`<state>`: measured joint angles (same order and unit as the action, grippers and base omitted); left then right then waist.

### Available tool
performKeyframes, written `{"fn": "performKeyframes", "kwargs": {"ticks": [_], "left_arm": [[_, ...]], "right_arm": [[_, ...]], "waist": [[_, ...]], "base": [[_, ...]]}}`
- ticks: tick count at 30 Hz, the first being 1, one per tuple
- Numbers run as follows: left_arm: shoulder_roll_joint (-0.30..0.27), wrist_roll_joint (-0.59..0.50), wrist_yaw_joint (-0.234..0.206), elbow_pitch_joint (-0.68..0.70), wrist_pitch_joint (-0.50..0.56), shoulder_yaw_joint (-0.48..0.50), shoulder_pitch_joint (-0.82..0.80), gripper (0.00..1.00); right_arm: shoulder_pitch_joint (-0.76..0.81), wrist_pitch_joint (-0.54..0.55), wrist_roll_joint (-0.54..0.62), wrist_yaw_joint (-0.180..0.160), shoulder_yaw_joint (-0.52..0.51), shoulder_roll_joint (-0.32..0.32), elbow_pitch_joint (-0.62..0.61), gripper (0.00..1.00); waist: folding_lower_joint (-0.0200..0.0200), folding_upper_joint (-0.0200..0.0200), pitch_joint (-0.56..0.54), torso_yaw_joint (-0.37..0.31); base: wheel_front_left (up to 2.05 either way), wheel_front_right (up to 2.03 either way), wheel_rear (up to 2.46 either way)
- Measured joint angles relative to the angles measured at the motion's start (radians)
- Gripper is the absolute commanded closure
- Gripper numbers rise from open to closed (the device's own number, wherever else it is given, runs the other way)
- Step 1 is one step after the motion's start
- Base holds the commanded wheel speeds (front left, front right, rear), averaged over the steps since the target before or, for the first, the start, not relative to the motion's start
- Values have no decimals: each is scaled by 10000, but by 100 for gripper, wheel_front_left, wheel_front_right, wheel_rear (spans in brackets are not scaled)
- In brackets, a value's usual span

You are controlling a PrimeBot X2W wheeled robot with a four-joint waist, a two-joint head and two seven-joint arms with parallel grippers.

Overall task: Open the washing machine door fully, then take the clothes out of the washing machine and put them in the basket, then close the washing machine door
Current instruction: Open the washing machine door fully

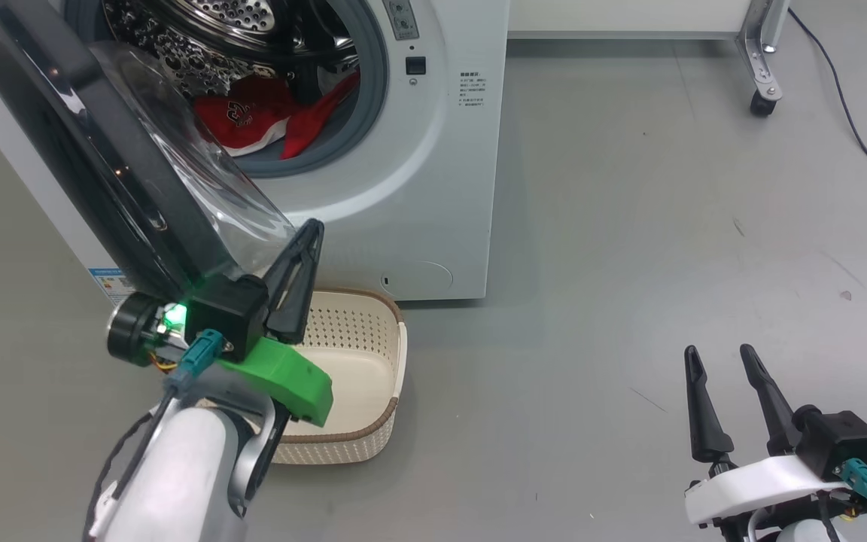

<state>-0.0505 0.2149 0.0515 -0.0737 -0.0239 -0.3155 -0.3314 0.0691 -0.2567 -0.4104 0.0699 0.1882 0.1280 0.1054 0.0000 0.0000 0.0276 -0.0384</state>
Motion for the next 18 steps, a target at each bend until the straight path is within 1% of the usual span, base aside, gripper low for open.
{"fn": "performKeyframes", "kwargs": {"ticks": [5, 6, 14, 18], "left_arm": [[33, 460, 69, -431, 374, -228, 302, 100], [33, 462, 69, -514, 430, -276, 346, 100], [38, 744, 48, -1220, 855, -407, 601, 100], [42, 755, -217, -1400, 936, -245, 658, 100]], "right_arm": [[0, 0, 12, 33, -71, -10, 77, 0], [0, 0, 12, 82, -71, -23, 96, 0], [0, 0, 59, 113, -102, -115, 232, 0], [-1, 0, 134, 192, -42, -176, 293, 0]], "waist": [[0, 0, 6, 0], [0, 0, 8, -2], [1, 0, 39, -66], [1, 0, 74, -166]], "base": [[0, 0, 0], [0, 0, 0], [0, 0, 0], [0, 0, 0]]}}
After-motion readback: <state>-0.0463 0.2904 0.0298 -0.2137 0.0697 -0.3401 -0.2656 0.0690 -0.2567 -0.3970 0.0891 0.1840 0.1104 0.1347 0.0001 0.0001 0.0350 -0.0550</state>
